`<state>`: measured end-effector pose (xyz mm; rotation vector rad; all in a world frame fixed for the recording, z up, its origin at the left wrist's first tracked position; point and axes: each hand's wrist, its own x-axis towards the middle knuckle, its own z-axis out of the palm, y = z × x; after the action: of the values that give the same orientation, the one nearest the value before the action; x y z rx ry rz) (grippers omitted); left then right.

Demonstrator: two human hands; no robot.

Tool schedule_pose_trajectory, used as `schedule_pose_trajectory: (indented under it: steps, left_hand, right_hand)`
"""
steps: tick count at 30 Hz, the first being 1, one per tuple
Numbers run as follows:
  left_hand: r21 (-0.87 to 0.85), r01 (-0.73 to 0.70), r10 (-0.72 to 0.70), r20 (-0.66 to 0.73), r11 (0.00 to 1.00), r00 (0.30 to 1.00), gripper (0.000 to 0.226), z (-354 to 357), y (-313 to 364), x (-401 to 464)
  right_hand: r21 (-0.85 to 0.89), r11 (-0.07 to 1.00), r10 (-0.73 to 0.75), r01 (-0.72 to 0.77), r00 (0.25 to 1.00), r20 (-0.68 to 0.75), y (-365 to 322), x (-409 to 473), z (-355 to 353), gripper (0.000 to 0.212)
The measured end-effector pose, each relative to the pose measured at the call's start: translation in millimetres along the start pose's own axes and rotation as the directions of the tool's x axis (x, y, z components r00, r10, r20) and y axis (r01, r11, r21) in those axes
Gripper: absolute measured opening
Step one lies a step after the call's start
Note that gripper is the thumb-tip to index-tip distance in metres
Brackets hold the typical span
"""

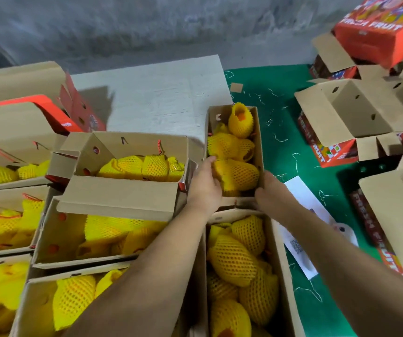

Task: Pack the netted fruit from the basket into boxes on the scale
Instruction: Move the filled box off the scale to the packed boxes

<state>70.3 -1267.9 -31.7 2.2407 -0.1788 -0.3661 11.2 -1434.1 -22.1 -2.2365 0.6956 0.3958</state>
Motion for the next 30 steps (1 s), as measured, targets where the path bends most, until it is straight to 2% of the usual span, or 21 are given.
schedule_pose_trajectory:
  steps: [2, 6, 9, 11, 13, 14, 15, 16, 17, 18, 19, 21, 23, 24, 26, 28, 30]
  left_hand:
    - [-0.114, 0.062, -0.062, 0.002, 0.992, 0.998, 0.059, -12, -12, -17]
    - [-0.349, -0.077, 0.056, -0.07, 0.934, 0.996, 0.047, -51, -30, -91]
    - [-0.279, -0.129, 0.051, -0.273, 0.952, 0.961, 0.034, -88, -72, -170]
    - [-0.178, -0.05, -0.025, -0.398, 0.983, 0.917, 0.033, -118, -106, -214]
    - [-0.02, 0.062, -0.064, -0.503, 0.998, 0.862, 0.039, -148, -137, -249]
    - [0.054, 0.12, -0.073, -0.538, 0.991, 0.84, 0.041, -161, -150, -264]
    - [0.115, 0.179, -0.087, -0.554, 0.977, 0.828, 0.041, -170, -164, -276]
    - [0.168, 0.259, -0.128, -0.549, 0.951, 0.826, 0.04, -177, -176, -285]
    - [0.215, 0.351, -0.195, -0.525, 0.911, 0.828, 0.04, -181, -185, -291]
    - [0.255, 0.441, -0.274, -0.497, 0.86, 0.823, 0.045, -184, -189, -294]
    - [0.287, 0.499, -0.333, -0.47, 0.818, 0.817, 0.054, -186, -193, -295]
    - [0.309, 0.511, -0.357, -0.437, 0.802, 0.826, 0.064, -192, -194, -295]
    - [0.282, 0.497, -0.348, -0.444, 0.82, 0.826, 0.069, -202, -197, -294]
    - [0.292, 0.504, -0.356, -0.437, 0.813, 0.826, 0.072, -205, -200, -293]
    - [0.379, 0.508, -0.363, -0.393, 0.773, 0.845, 0.076, -210, -207, -293]
    - [0.444, 0.497, -0.361, -0.357, 0.746, 0.861, 0.073, -211, -215, -294]
    - [0.43, 0.475, -0.346, -0.345, 0.768, 0.872, 0.071, -211, -219, -299]
  right_hand:
    - [-0.103, 0.995, 0.0, -0.001, 1.0, -0.009, -16, 2, 8, 0.053]
    - [-0.101, 0.995, 0.004, 0.004, 0.997, 0.078, -37, 2, 24, 0.052]
    - [-0.108, 0.994, 0.004, 0.005, 0.996, 0.089, -40, -5, 30, 0.051]
    - [-0.141, 0.99, -0.001, 0.009, 0.998, 0.06, -37, -14, 29, 0.055]
    - [-0.198, 0.978, -0.078, 0.067, 0.996, -0.05, -37, -36, 31, 0.058]
    - [-0.194, 0.97, -0.176, 0.147, 0.973, -0.146, -39, -55, 38, 0.054]
    - [-0.162, 0.948, -0.309, 0.275, 0.917, -0.253, -43, -79, 49, 0.048]
    - [-0.13, 0.898, -0.438, 0.42, 0.83, -0.345, -47, -108, 63, 0.041]
    - [-0.12, 0.834, -0.539, 0.538, 0.749, -0.385, -53, -139, 80, 0.036]
    - [-0.111, 0.779, -0.608, 0.618, 0.699, -0.376, -56, -169, 99, 0.035]
    - [-0.074, 0.755, -0.636, 0.652, 0.7, -0.324, -57, -194, 119, 0.038]
    - [-0.011, 0.816, -0.572, 0.578, 0.803, -0.168, -55, -227, 157, 0.061]
    - [0.006, 0.932, -0.363, 0.363, 0.932, 0.019, -51, -236, 187, 0.091]
    - [0.054, 0.972, -0.232, 0.229, 0.969, 0.078, -51, -236, 195, 0.097]
    - [0.19, 0.98, -0.075, 0.059, 0.994, 0.08, -51, -233, 204, 0.088]
    - [0.228, 0.972, -0.064, 0.055, 0.997, 0.031, -48, -232, 208, 0.059]
    - [0.159, 0.981, -0.11, 0.11, 0.994, -0.009, -44, -238, 210, 0.038]
